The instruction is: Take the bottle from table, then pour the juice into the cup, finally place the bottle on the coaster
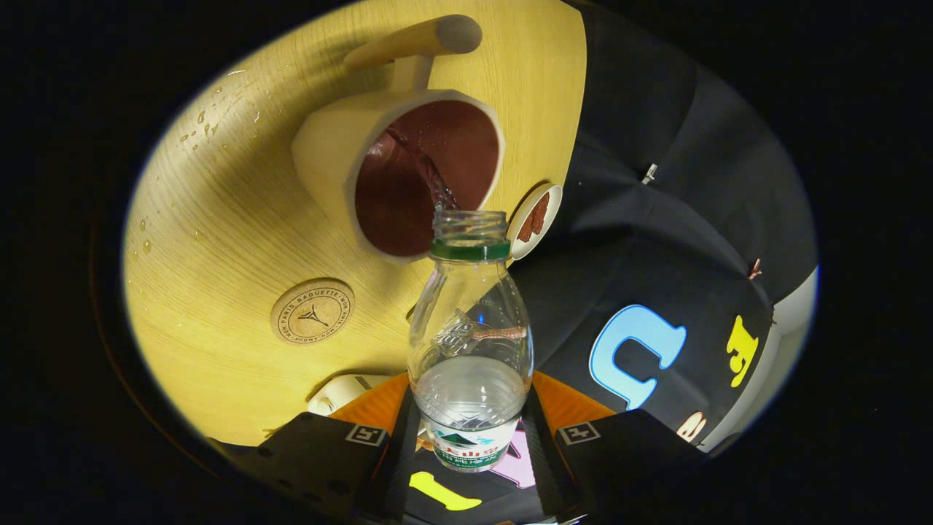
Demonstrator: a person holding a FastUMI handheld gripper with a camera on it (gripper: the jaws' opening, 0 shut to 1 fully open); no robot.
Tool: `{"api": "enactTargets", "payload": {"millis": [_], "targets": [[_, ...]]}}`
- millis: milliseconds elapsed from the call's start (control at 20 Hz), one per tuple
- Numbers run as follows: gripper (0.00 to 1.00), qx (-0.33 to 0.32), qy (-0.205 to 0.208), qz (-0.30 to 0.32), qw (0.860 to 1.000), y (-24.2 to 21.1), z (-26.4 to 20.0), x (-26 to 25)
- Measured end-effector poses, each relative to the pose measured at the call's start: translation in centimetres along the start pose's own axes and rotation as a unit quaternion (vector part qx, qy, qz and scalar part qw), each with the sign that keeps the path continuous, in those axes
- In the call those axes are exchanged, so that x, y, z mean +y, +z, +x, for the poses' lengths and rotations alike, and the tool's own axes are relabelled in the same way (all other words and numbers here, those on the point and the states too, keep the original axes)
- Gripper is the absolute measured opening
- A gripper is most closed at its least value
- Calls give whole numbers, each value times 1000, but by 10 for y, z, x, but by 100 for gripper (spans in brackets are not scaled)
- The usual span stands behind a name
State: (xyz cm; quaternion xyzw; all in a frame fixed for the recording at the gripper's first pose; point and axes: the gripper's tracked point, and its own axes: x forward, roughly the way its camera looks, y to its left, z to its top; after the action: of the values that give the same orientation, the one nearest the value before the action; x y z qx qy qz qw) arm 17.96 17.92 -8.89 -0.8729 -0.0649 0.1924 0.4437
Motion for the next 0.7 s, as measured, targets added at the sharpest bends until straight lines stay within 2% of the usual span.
{"api": "enactTargets", "payload": {"millis": [250,700], "targets": [[70,1,7,-43,999,5,0,-5],[70,6,11,-75,997,12,-7,-14]]}}
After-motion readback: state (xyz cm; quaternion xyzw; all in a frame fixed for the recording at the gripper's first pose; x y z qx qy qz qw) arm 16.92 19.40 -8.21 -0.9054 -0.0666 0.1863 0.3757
